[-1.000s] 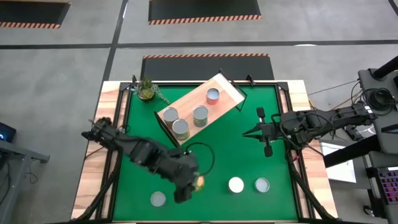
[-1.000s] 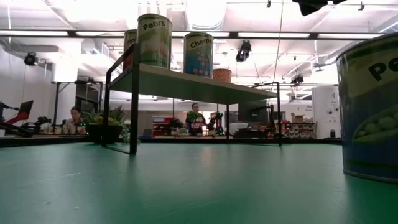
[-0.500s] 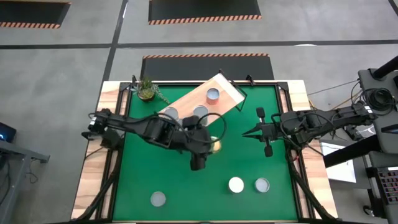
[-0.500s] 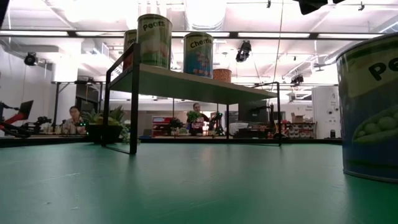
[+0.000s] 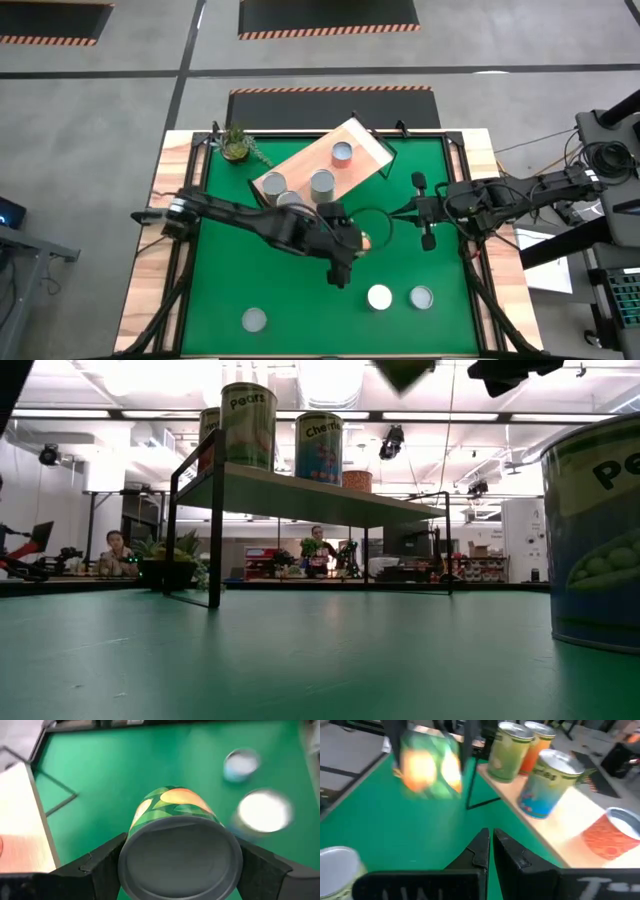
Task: Pick and place cans onto a shelf
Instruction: Put the dark green can on the shelf
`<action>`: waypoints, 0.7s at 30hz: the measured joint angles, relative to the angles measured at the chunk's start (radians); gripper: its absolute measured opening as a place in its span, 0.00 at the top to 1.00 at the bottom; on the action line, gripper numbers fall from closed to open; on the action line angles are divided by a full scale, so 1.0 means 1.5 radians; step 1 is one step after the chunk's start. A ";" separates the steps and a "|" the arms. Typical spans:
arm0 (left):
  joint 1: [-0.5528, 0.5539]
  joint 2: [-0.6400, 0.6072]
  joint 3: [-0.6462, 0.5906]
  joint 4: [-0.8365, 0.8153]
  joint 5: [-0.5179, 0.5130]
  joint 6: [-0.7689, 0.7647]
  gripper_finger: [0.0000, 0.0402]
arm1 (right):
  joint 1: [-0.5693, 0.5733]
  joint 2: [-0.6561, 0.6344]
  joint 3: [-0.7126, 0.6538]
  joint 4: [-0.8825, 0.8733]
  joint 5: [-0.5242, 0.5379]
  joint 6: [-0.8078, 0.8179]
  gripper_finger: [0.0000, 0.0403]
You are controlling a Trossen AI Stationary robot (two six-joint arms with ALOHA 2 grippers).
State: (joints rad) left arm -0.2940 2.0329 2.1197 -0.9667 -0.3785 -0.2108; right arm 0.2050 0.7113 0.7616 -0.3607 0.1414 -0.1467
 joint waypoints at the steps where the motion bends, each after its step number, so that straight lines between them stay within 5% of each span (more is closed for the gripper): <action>1: 0.000 0.011 0.000 -0.005 -0.013 -0.001 0.29 | 0.000 0.000 -0.003 0.001 -0.013 0.006 0.97; 11: 0.000 0.066 0.041 -0.053 -0.047 0.030 0.29 | 0.004 0.064 -0.020 0.050 -0.067 0.048 0.92; 21: 0.000 0.066 0.045 -0.082 -0.058 0.031 0.29 | 0.009 0.162 0.015 0.058 -0.077 0.064 0.47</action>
State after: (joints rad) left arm -0.2935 2.1326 2.1872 -1.0904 -0.4656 -0.1650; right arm 0.2180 0.9550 0.7845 -0.2743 0.0265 -0.0500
